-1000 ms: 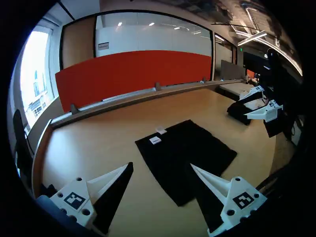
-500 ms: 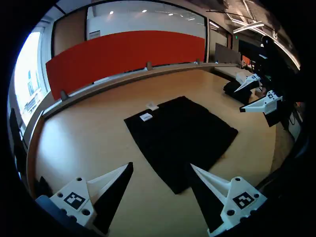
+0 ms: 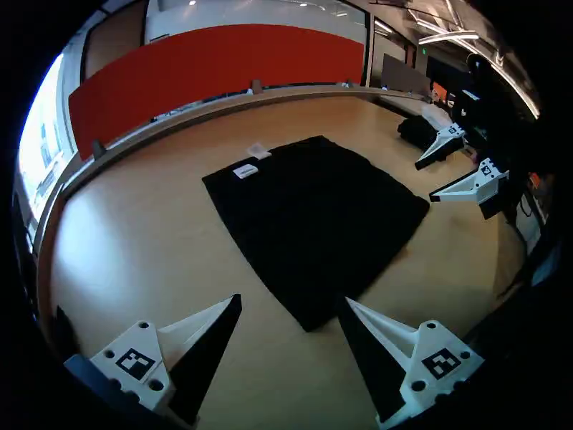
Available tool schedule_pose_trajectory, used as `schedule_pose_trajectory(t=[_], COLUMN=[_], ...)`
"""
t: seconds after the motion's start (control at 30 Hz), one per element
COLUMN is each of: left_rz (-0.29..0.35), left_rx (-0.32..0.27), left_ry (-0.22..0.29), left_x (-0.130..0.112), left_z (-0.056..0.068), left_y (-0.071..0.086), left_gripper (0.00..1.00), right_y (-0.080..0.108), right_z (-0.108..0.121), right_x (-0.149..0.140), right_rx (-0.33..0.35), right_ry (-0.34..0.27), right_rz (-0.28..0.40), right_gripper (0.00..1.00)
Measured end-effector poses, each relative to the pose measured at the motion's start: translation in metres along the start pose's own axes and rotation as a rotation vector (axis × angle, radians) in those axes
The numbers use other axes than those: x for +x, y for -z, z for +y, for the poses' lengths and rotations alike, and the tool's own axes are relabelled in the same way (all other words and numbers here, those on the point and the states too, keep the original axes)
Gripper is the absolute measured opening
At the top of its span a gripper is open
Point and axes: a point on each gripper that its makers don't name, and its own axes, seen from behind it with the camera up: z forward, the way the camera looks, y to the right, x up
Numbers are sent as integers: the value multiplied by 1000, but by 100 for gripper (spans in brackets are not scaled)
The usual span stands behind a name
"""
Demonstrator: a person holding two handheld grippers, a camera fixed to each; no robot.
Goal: Fold towel
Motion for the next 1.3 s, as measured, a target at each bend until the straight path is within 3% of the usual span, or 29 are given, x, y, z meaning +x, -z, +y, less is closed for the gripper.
schedule_pose_trajectory(t=[0.37,0.67,1.3], left_rz=[-82,-117,-156], left_rx=[-31,-34,-45], left_ry=[-19,-24,-69], left_x=[-23,-27,-30], left_z=[9,10,19], left_y=[-16,-24,-27], left_gripper=[96,96,95], right_y=[-9,-9,-10], right_z=[-1,1,-3], right_x=[-21,-26,-40], right_rx=[17,25,65], right_ry=[3,-4,19], right_rz=[-60,-83,-127], right_gripper=[99,95,81])
